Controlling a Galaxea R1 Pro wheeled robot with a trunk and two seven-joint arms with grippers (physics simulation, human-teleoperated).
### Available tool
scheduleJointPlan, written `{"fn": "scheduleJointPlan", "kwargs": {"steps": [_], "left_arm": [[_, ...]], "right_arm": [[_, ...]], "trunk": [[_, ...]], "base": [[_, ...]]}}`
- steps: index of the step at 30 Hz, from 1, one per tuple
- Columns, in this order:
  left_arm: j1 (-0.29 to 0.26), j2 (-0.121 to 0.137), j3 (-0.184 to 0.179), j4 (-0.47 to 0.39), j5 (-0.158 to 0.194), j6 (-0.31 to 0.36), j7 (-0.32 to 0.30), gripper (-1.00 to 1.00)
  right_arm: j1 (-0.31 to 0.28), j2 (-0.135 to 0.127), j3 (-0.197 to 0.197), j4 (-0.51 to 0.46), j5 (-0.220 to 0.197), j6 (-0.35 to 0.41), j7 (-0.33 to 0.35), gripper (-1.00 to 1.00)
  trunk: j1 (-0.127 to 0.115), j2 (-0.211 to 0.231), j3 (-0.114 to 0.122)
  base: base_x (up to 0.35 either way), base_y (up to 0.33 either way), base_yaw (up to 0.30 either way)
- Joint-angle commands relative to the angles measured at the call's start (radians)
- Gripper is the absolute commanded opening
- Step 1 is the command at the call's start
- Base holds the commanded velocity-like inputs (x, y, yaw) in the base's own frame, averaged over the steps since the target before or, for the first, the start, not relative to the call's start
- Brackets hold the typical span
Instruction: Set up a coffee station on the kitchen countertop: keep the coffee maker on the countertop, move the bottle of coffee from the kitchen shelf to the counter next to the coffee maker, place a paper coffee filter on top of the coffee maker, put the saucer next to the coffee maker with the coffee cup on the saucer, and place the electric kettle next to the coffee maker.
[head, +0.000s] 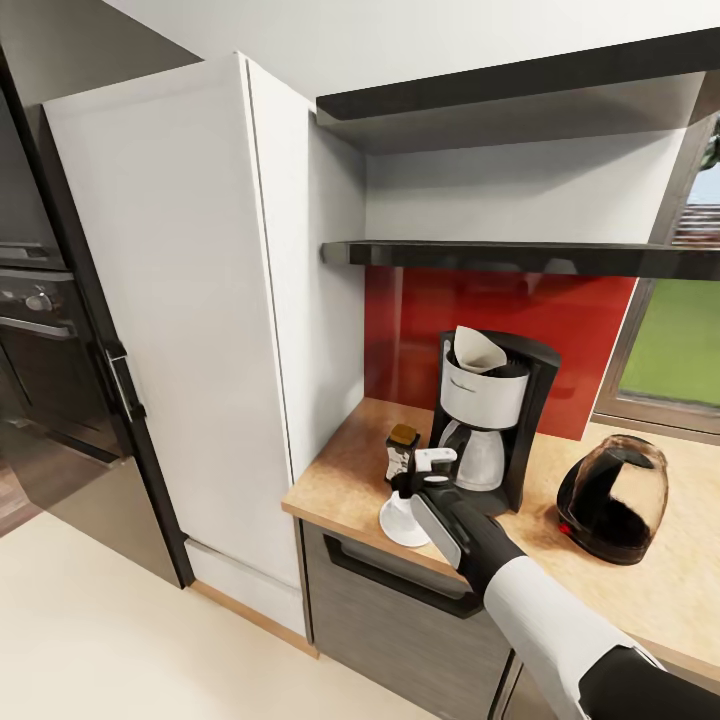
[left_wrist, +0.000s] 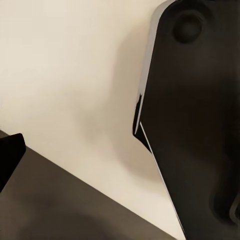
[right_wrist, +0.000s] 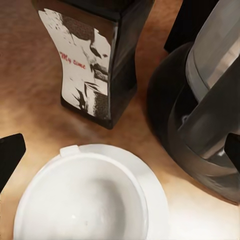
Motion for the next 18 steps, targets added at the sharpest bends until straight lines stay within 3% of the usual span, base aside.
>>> {"fn": "scheduleJointPlan", "kwargs": {"steps": [1, 12, 18], "left_arm": [[0.001, 0.0, -0.009, -0.003, 0.008, -0.001, 0.006, 1.0], [0.001, -0.003, -0.009, -0.003, 0.008, 0.0, 0.006, 1.0], [0.001, -0.003, -0.009, -0.003, 0.008, -0.001, 0.006, 1.0]], "right_arm": [[-0.001, -0.001, 0.005, -0.002, -0.01, 0.002, -0.009, 1.0], [-0.001, 0.0, 0.007, -0.018, -0.01, 0.003, -0.008, 1.0], [-0.001, -0.001, 0.012, -0.078, -0.008, 0.002, -0.008, 1.0]], "trunk": [[0.0, -0.002, -0.002], [0.0, -0.002, -0.002], [0.0, -0.002, 0.001]], "base": [[0.0, 0.0, 0.0], [-0.003, 0.0, 0.0], [-0.196, 0.0, 0.082]]}}
